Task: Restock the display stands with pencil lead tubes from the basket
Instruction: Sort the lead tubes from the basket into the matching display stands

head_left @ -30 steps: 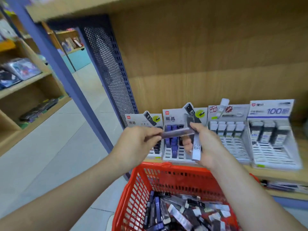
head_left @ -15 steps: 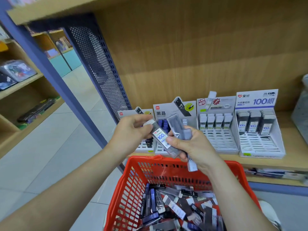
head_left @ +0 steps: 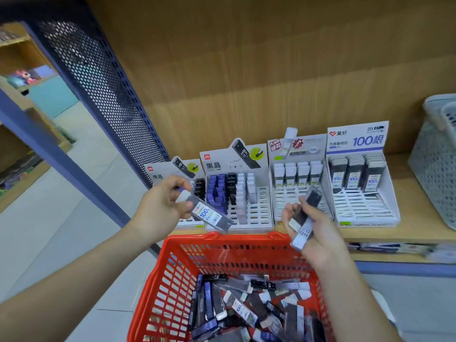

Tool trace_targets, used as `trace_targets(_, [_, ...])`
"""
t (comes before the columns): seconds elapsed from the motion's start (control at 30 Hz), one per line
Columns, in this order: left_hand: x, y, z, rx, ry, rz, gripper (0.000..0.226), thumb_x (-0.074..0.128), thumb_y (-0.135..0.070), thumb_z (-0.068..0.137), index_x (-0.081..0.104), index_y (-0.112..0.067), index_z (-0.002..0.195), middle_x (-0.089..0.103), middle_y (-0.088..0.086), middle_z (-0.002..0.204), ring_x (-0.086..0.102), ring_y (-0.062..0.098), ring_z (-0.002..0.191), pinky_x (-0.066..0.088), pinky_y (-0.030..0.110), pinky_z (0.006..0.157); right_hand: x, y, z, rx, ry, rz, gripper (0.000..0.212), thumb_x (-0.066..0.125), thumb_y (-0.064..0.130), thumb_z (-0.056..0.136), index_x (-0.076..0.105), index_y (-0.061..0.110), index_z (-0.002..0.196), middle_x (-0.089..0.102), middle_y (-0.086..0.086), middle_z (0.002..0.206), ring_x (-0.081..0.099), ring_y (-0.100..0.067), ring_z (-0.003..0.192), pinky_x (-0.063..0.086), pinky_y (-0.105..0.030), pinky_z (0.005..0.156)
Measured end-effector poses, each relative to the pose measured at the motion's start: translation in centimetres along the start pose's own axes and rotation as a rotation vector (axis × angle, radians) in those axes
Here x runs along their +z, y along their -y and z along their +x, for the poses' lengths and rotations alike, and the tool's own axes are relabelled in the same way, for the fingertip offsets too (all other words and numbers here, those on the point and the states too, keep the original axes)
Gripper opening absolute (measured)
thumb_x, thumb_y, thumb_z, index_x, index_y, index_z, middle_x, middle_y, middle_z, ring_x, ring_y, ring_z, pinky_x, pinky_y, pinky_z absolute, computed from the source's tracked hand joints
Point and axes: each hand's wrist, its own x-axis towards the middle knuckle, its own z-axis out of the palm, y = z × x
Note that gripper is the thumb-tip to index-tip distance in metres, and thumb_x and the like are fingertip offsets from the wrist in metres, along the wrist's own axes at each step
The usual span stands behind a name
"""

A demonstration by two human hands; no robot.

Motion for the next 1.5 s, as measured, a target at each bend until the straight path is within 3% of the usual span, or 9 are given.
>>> trace_targets(0.1, [0.7,-0.3,1.4,0.02,0.014,0.005,0.018,0.061,0.004,0.088,0.055,-0.01,0.097,0.071,0.014,0.077,0.067,0.017,0.062,0.053,0.018,0.055,-0.5,-0.1,0.6,-0.012,-0.035,-0.04,0.021,0.056,0.017,0.099,0.06,0.013,0.119,0.063,-0.008,0.074,0.069,-0.02,0.061,0.057,-0.028,0.052])
trace_targets(0.3, [5.2,-2.4,4.9,0.15,0.042,0.079,0.018,0.067,-0.007,0.087,0.064,-0.022,0.097,0.063,0.014,0.064,0.056,0.01,0.048,0.049,0.024,0.05,-1.8,0.6,1.2,0.033,-0.093,-0.083,0.008,0.051,0.02,0.1,0.055,0.017,0.107,0.051,-0.004,0.066,0.043,-0.008,0.041,0.025,-0.013,0.028])
trace_targets(0.57, [13.0,-5.3,9.9,0.191,0.132,0.105,0.033,0.06,0.002,0.089,0.056,-0.03,0.085,0.064,0.015,0.073,0.068,0.028,0.067,0.057,0.038,0.07,-3.6,1.4,1.6,-0.042,-0.207,-0.045,0.013,0.043,0.005,0.101,0.05,0.013,0.093,0.05,-0.004,0.064,0.047,-0.01,0.047,0.024,-0.015,0.029])
trace_targets(0.77, [16.3,-6.2,12.2,0.19,0.168,0.019,0.025,0.06,0.003,0.089,0.061,-0.021,0.093,0.07,0.024,0.088,0.067,0.025,0.067,0.058,0.025,0.065,-4.1,1.9,2.5,-0.168,-0.201,-0.12,0.006,0.052,0.005,0.099,0.057,0.006,0.096,0.058,-0.011,0.075,0.058,-0.01,0.051,0.027,-0.015,0.032])
trace_targets(0.9, [19.8,-8.2,12.4,0.33,0.247,0.005,0.027,0.061,0.001,0.089,0.065,-0.026,0.091,0.068,0.017,0.079,0.064,0.02,0.065,0.057,0.036,0.073,-4.9,2.6,2.6,-0.298,-0.323,-0.116,0.034,0.063,0.012,0.095,0.057,-0.001,0.126,0.065,-0.012,0.086,0.061,-0.008,0.055,0.029,-0.016,0.034])
trace_targets(1.03, [24.2,-9.7,12.9,0.465,0.267,0.105,0.025,0.066,-0.01,0.088,0.065,-0.034,0.082,0.067,0.01,0.078,0.062,0.017,0.063,0.055,0.031,0.066,-5.9,4.2,2.6,-0.365,-0.426,-0.029,0.038,0.062,0.012,0.095,0.055,0.001,0.131,0.066,-0.007,0.08,0.058,-0.006,0.051,0.026,-0.016,0.032])
trace_targets(1.27, [29.0,-10.4,12.8,0.605,0.295,0.334,0.018,0.063,-0.013,0.09,0.07,-0.021,0.105,0.064,-0.004,0.082,0.059,0.012,0.078,0.042,0.014,0.071,-6.7,5.6,2.6,-0.379,-0.485,0.044,0.035,0.062,0.01,0.095,0.058,0.001,0.128,0.068,-0.006,0.076,0.058,-0.006,0.048,0.025,-0.016,0.033])
trace_targets(1.4, [30.2,-10.9,13.2,0.63,0.301,0.402,0.021,0.061,-0.014,0.092,0.069,-0.02,0.11,0.062,-0.005,0.083,0.054,0.009,0.076,0.039,0.016,0.069,-6.8,5.8,2.8,-0.376,-0.481,0.067,0.036,0.062,0.01,0.095,0.056,-0.001,0.129,0.067,-0.006,0.075,0.057,-0.006,0.048,0.024,-0.016,0.032])
trace_targets(1.5, [30.4,-11.2,13.8,0.617,0.328,0.423,0.024,0.062,-0.016,0.092,0.07,-0.021,0.113,0.071,-0.001,0.1,0.064,0.013,0.093,0.048,0.024,0.086,-6.8,5.9,2.8,-0.371,-0.486,0.098,0.036,0.062,0.009,0.094,0.056,0.0,0.129,0.067,-0.007,0.075,0.057,-0.007,0.048,0.024,-0.016,0.032])
